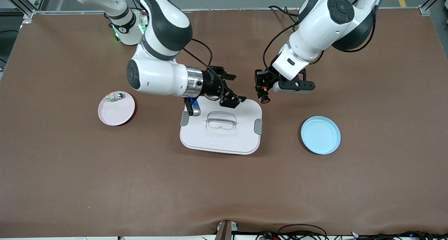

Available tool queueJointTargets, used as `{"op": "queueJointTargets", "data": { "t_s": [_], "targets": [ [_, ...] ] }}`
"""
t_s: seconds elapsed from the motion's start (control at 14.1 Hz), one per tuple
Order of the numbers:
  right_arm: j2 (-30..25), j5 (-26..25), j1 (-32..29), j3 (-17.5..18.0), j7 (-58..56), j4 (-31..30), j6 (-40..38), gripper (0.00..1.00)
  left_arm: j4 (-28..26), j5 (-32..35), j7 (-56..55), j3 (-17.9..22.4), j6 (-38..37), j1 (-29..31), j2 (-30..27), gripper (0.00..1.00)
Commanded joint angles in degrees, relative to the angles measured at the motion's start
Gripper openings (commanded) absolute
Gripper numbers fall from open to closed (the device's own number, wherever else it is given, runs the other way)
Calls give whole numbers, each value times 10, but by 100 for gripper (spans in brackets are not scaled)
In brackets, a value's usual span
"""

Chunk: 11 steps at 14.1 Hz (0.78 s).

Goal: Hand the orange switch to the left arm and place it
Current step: 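Open the right gripper and pull it back while the left gripper holds the switch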

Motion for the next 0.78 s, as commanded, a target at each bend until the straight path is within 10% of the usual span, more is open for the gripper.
{"op": "queueJointTargets", "data": {
  "t_s": [0.0, 0.28, 0.71],
  "targets": [
    [-42, -79, -31, 5, -51, -17, -87, 100, 13, 36, -4, -1, -28, 6, 3, 0],
    [-122, -121, -54, 5, -174, -118, -99, 100, 13, 42, 40, 0, -65, 29, 2, 0],
    [-169, -309, -54, 6, -269, -165, -142, 100, 12, 99, 196, -1, -132, 76, 0, 0]
  ]
}}
